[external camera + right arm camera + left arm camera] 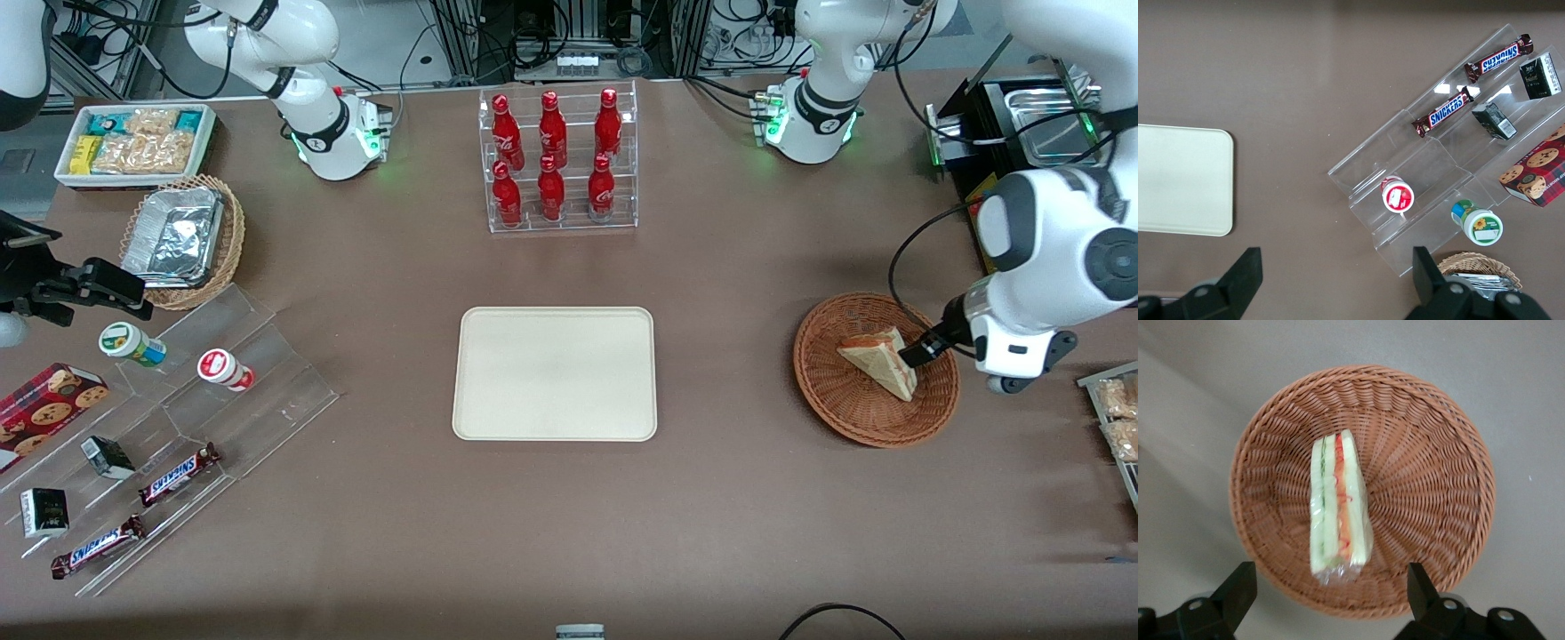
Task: Place sandwich from basket to tray
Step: 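Lower the open left gripper onto the sandwich in the basket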
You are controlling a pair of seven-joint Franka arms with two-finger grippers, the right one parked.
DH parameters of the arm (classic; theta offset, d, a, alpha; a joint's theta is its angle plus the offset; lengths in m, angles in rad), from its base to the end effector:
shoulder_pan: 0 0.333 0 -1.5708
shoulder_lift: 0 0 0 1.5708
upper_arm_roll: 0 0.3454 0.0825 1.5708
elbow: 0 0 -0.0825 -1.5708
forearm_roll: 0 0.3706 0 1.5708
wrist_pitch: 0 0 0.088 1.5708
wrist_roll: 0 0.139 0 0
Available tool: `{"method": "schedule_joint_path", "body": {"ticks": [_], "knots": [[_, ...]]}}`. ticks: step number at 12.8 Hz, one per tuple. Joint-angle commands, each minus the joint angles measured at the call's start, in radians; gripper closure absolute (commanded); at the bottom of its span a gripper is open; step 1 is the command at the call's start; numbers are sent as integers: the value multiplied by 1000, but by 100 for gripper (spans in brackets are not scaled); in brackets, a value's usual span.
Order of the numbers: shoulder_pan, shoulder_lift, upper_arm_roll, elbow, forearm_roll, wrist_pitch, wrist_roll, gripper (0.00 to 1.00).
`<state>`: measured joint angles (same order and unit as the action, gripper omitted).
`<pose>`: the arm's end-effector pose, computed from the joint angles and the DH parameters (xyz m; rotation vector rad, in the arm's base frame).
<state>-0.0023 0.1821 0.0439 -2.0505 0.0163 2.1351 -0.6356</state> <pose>0.5603 0.0239 0.3483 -2.9193 -1.0121 0.1343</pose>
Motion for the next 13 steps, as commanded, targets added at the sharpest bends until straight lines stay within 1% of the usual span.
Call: {"method": "schedule_joint_path", "body": {"ticks": [1, 3, 7, 9, 10, 11, 12, 13], "knots": [[-10, 37, 1, -46, 14, 110, -155, 0], [-4, 74, 1, -54, 14, 166, -193, 0], [-2, 109, 2, -86, 14, 175, -214, 0], [-8, 152, 2, -86, 16, 206, -242, 0], [-10, 167, 2, -88, 16, 219, -243, 3], [-8, 174, 4, -88, 16, 220, -243, 9], [-5, 172, 5, -86, 16, 220, -240, 19], [-5, 174, 5, -86, 16, 220, -239, 33]]}}
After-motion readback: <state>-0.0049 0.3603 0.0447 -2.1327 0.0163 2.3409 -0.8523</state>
